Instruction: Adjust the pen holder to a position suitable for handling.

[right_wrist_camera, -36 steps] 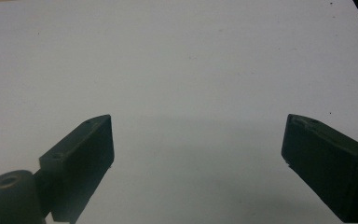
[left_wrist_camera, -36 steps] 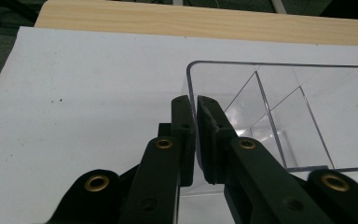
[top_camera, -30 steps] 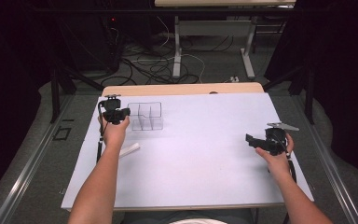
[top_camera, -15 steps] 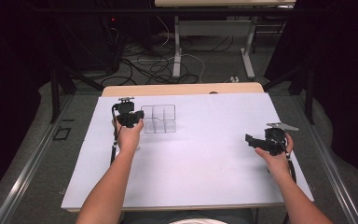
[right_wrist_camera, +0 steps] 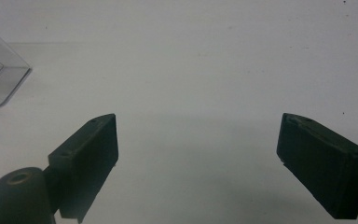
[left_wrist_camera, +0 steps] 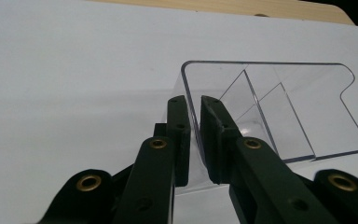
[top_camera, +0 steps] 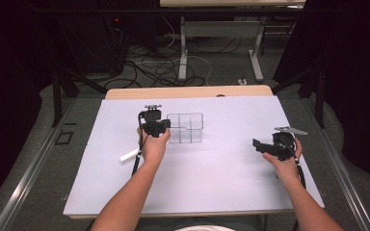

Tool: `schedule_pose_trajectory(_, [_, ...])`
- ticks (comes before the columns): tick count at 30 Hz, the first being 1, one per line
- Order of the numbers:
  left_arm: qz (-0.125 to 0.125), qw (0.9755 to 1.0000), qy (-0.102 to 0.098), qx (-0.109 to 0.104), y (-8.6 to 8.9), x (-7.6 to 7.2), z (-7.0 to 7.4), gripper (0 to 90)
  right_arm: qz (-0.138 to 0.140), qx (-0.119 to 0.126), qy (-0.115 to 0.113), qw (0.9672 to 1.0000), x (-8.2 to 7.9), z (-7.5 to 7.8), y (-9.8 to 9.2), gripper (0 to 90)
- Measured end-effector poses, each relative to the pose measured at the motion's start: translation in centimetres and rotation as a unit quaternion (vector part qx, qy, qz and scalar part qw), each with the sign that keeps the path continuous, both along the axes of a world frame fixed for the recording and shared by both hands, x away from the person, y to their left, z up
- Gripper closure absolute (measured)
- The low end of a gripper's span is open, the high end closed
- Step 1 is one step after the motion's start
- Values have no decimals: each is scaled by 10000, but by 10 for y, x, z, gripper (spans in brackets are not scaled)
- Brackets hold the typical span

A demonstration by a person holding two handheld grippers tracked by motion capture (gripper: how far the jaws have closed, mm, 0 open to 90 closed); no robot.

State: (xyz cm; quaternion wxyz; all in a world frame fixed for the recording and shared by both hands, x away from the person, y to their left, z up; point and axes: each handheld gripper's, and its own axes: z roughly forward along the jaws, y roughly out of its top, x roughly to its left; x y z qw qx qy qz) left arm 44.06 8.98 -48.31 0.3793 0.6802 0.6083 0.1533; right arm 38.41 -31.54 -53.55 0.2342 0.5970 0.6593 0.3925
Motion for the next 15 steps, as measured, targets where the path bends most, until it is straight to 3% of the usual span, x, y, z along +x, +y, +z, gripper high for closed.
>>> schedule_pose_trajectory(7, [-156, 9999, -53, -31, -12, -4, -1, 816, 3, 26, 27, 10000, 0, 0, 2, 121])
schedule_pose_trajectory(15, [-294, 9995, -17, -123, -8, -2, -1, 798, 31, 13, 32, 10000, 0, -1, 2, 121])
